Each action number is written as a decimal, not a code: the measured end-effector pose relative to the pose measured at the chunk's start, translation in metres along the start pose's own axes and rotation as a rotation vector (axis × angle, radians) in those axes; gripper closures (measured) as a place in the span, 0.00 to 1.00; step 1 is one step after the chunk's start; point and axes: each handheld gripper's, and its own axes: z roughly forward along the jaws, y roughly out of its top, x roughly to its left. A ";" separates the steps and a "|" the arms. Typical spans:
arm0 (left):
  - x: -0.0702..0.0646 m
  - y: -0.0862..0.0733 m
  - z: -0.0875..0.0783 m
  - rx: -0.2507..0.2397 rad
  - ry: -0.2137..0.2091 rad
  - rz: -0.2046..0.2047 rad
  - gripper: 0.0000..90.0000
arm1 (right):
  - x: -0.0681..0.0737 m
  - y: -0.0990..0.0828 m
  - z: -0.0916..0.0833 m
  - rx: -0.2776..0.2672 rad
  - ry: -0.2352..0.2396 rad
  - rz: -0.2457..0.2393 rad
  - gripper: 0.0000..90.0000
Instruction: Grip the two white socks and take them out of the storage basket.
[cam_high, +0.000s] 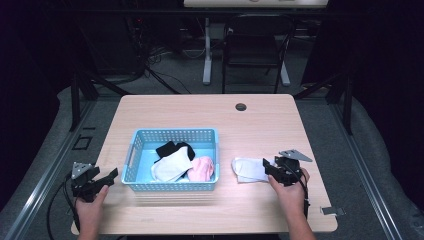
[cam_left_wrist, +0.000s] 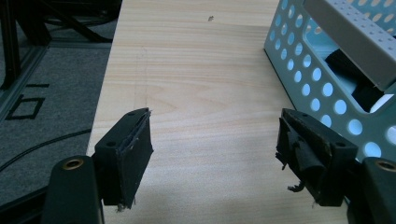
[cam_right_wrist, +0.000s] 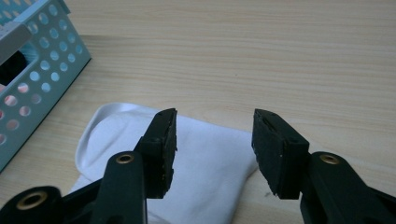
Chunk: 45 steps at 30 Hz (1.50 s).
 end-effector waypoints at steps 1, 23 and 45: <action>0.000 0.000 0.000 0.002 0.000 0.002 0.29 | 0.000 0.000 0.000 0.000 0.000 0.000 0.56; 0.000 0.000 0.000 -0.001 -0.001 -0.002 0.29 | 0.119 0.081 0.006 0.089 0.270 -0.230 0.59; 0.001 0.000 0.000 -0.003 -0.001 -0.001 0.29 | 0.191 0.106 0.070 0.336 0.410 -0.218 0.71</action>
